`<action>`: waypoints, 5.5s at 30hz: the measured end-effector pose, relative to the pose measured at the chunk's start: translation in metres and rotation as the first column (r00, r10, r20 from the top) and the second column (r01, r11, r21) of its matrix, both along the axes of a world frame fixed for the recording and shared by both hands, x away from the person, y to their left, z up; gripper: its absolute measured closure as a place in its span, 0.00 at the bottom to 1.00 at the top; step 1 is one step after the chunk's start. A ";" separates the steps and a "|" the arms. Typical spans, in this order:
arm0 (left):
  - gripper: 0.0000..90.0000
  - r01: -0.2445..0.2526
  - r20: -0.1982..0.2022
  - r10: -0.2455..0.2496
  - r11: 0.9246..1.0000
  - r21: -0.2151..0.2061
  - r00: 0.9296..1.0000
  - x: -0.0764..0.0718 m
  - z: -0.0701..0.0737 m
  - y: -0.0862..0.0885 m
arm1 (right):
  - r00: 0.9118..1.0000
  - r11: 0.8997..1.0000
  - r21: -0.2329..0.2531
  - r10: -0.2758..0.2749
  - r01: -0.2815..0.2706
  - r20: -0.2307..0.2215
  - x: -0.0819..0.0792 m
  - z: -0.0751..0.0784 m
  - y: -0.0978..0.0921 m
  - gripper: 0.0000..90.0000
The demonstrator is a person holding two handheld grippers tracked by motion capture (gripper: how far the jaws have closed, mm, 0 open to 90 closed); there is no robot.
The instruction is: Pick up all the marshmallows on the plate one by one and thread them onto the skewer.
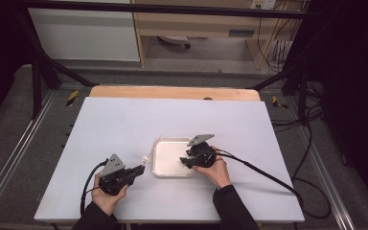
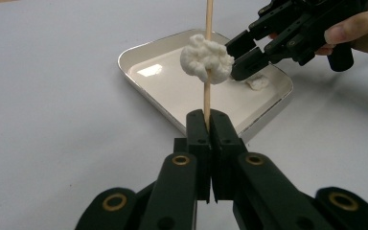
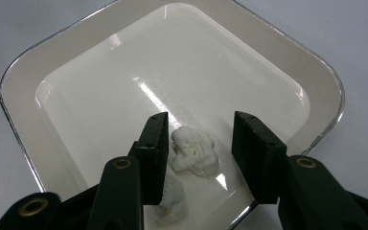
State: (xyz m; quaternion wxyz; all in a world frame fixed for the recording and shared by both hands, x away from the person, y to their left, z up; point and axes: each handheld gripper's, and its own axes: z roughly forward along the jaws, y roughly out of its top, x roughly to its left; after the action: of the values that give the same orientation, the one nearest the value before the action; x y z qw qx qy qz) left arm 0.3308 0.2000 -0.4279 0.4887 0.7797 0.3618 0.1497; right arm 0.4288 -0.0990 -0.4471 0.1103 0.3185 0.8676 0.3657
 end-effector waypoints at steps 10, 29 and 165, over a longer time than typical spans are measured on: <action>0.98 0.002 0.002 -0.002 1.000 0.002 1.000 0.000 0.000 0.000 | 1.000 1.000 0.018 0.001 -0.001 0.001 -0.003 -0.001 -0.002 0.80; 0.98 0.009 0.004 -0.009 1.000 0.002 1.000 -0.001 0.001 -0.001 | 1.000 0.994 0.110 -0.008 0.007 0.008 -0.005 0.019 -0.011 0.85; 0.99 0.046 0.111 -0.051 0.998 0.045 0.993 -0.010 0.007 -0.019 | 0.966 0.824 0.555 0.222 -0.113 -0.133 -0.019 0.059 0.039 0.91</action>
State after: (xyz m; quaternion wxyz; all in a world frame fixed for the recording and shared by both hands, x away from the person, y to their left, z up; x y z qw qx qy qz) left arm 0.3207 0.1814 -0.4214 0.4952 0.7887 0.3117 0.1888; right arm 0.4099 -0.0604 -0.3884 -0.1011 0.2924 0.7596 0.5721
